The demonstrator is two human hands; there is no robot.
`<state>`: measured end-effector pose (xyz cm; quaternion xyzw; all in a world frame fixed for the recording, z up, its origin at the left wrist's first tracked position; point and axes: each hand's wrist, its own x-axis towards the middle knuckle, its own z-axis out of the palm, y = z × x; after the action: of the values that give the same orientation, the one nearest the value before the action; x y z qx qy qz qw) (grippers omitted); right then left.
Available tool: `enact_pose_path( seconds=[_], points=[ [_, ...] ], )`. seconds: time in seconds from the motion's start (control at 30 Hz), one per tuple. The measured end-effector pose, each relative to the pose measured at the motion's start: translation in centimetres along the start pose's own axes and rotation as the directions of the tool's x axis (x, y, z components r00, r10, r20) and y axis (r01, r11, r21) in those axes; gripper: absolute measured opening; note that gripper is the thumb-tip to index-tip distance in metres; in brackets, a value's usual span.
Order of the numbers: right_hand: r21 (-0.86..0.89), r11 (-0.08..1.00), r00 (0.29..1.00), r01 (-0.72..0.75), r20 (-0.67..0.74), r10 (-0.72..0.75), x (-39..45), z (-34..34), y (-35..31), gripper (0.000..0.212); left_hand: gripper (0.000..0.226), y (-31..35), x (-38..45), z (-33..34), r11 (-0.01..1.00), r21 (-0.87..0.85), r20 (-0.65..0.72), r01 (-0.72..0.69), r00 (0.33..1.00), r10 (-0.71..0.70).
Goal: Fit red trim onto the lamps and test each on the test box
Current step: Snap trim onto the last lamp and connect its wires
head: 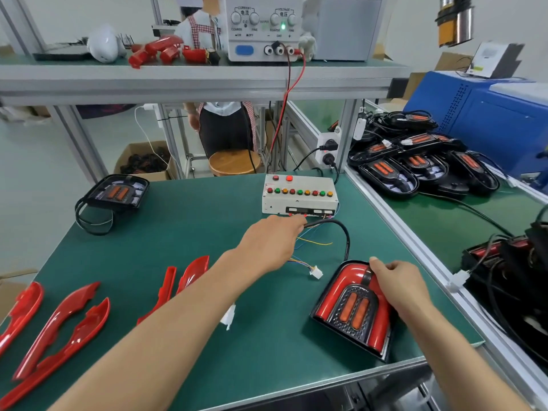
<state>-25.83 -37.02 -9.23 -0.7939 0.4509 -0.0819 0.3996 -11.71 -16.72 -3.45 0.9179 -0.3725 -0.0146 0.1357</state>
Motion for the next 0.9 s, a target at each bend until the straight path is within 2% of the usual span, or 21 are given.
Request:
enact_pose_path(
  seconds=[0.13,0.2,0.23,0.27,0.33,0.4,0.43,0.5,0.57,0.67,0.73,0.77,0.83,0.9],
  points=[
    [-0.12,0.987,0.993,0.108,-0.037,-0.113,-0.2,0.6,0.4,0.044,0.014,1.1,1.6,0.6,0.997,0.059,0.075,-0.049,0.996,0.045],
    [-0.084,0.969,0.964,0.23,-0.116,-0.239,-0.4,0.4,0.5,0.042,0.018,1.4,1.9,0.6,0.996,0.058,0.087,-0.063,0.995,0.058],
    [-0.062,0.942,0.926,0.329,-0.175,-0.335,-0.6,0.2,0.3,0.04,0.02,1.4,2.1,0.4,0.996,0.062,0.087,-0.069,0.994,0.063],
    [-0.058,0.888,0.861,0.456,-0.224,-0.457,-1.0,-0.1,-0.3,0.036,0.019,1.5,2.3,0.2,0.995,0.066,0.085,-0.079,0.994,0.073],
    [-0.103,0.684,0.657,0.722,-0.207,-0.725,-1.9,-0.6,-1.9,0.036,0.016,1.8,2.6,-0.4,0.992,0.042,0.096,-0.115,0.989,0.111],
    [-0.148,0.445,0.444,0.883,-0.043,-0.895,-2.1,-0.7,-3.9,0.06,0.02,2.4,2.8,-1.0,0.983,-0.08,0.115,-0.164,0.978,0.172],
    [-0.151,0.386,0.399,0.91,0.059,-0.915,-2.1,-0.6,-5.0,0.071,0.022,2.8,2.7,-1.3,0.969,-0.175,0.119,-0.176,0.973,0.198],
    [-0.114,0.405,0.421,0.907,0.21,-0.882,-1.8,-0.2,-6.5,0.079,0.021,3.3,2.2,-1.7,0.916,-0.367,0.089,-0.162,0.974,0.208],
    [-0.046,0.474,0.471,0.879,0.234,-0.85,-1.0,0.0,-7.2,0.071,0.021,3.1,1.5,-2.0,0.858,-0.495,0.065,-0.137,0.979,0.193],
    [-0.009,0.508,0.5,0.862,0.182,-0.846,0.1,-0.8,-7.6,0.047,0.022,1.3,0.1,-1.7,0.787,-0.613,0.098,-0.065,0.983,0.158],
    [0.007,0.577,0.573,0.817,0.107,-0.812,0.7,-1.6,-7.5,0.02,0.025,-0.7,-1.0,-1.3,0.796,-0.606,0.143,-0.001,0.984,0.11],
    [0.02,0.619,0.617,0.785,0.059,-0.784,1.1,-2.1,-7.3,0.014,0.023,-1.8,-1.6,-1.2,0.807,-0.59,0.157,0.002,0.981,0.113],
    [0.071,0.705,0.707,0.706,-0.014,-0.707,1.9,-3.1,-6.5,0.02,0.016,-3.8,-2.5,-0.8,0.825,-0.565,0.181,-0.009,0.974,0.134],
    [0.077,0.733,0.735,0.676,-0.003,-0.678,2.5,-3.6,-5.8,0.022,0.013,-5.0,-3.2,-0.4,0.744,-0.667,0.191,0.035,0.974,0.125]
  ],
)
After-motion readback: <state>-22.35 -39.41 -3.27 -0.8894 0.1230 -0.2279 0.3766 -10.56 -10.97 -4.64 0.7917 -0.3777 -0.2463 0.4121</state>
